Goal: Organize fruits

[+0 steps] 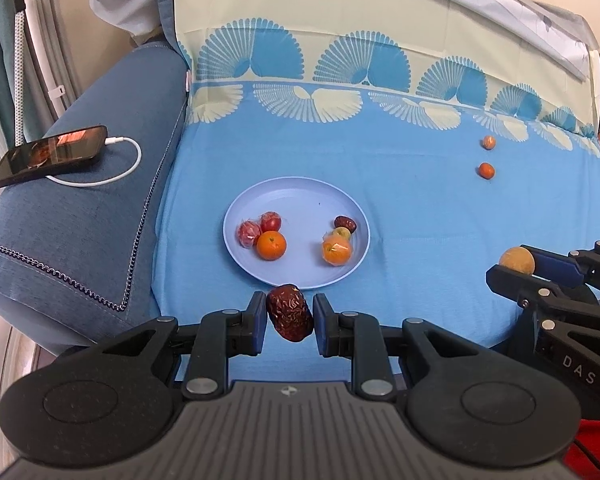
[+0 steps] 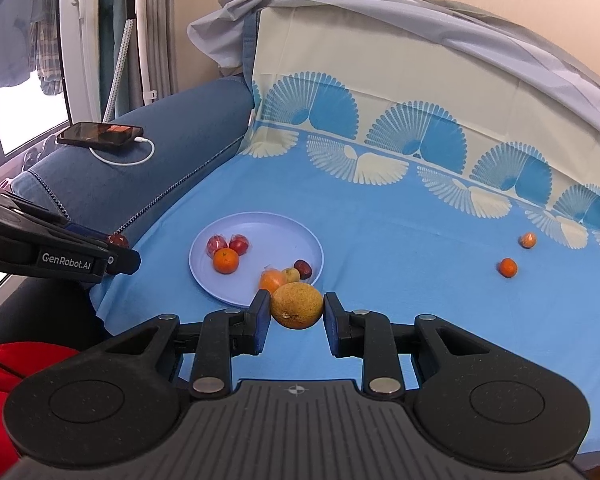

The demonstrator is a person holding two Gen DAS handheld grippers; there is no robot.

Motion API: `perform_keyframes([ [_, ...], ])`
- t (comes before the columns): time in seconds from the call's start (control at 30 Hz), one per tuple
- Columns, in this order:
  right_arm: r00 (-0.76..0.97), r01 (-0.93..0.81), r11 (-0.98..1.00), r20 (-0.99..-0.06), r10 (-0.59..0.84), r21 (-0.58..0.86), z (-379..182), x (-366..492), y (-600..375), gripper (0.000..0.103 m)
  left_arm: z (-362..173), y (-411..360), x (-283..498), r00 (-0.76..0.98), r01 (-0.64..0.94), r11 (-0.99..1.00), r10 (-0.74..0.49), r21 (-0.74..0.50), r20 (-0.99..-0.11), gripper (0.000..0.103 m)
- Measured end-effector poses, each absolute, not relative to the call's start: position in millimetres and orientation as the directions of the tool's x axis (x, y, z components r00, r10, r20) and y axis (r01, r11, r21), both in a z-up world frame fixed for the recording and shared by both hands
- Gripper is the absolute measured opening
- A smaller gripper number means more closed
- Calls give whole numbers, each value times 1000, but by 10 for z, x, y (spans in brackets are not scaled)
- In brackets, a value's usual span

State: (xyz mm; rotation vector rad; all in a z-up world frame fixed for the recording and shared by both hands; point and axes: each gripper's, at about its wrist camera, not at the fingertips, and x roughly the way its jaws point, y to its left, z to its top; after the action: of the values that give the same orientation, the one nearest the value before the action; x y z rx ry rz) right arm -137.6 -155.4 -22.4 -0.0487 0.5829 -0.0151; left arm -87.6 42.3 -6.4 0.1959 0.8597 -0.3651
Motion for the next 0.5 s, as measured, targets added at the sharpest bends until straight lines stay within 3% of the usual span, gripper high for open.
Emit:
perform_keyframes([
  [0.5,793,-17,999,-609,-9,-37,-381,-1190,-1586,30,-283,387,-702,532,391,920,-220,7,-818,27],
])
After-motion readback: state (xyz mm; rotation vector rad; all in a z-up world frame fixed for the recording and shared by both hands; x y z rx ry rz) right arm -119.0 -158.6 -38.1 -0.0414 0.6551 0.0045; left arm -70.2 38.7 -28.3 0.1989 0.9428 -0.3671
